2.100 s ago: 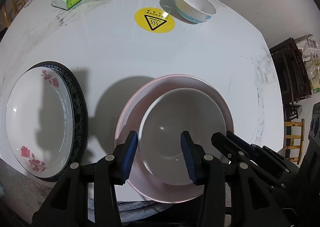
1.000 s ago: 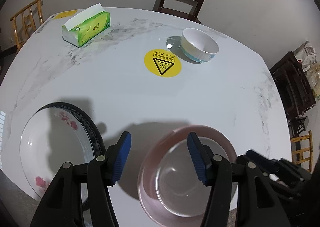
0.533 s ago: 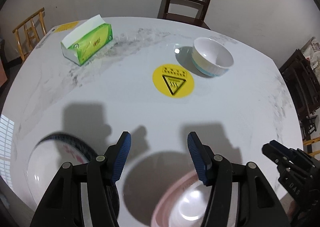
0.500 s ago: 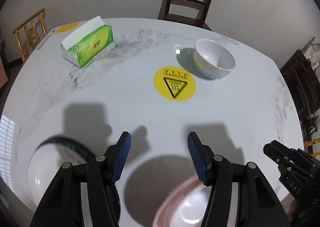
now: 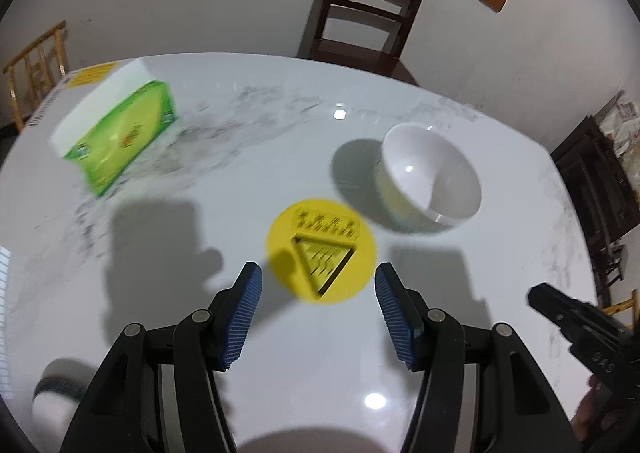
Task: Organize plates and bowls
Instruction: 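Move both grippers toward the small blue-banded white bowl, then grasp the rim of the small blue-banded bowl with both grippers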
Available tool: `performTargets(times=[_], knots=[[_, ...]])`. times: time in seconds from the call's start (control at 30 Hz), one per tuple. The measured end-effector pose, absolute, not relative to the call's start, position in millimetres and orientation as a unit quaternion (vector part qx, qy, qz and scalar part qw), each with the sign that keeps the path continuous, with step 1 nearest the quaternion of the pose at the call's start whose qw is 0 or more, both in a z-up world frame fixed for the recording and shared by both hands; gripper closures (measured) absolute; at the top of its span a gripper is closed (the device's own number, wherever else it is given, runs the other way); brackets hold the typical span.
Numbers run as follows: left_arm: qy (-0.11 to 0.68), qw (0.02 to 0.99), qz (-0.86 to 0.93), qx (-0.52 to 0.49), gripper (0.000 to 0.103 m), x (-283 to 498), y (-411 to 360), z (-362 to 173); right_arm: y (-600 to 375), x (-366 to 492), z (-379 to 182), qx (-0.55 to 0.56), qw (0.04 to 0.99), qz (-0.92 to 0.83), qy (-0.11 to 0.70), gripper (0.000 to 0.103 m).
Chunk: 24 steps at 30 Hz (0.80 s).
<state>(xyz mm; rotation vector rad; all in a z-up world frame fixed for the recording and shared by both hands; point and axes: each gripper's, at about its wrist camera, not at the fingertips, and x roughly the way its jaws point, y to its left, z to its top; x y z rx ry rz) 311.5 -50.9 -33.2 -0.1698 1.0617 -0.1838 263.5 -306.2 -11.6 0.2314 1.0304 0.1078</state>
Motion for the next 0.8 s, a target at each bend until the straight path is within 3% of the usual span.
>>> performTargets(times=[0.8], knots=[[0.545,0.82,-0.115,-0.135,0.05,413.4,-93.3,-59.9,-302.6,389.1,-39.1,0.139,0.848,0.042,0.51,0.078]])
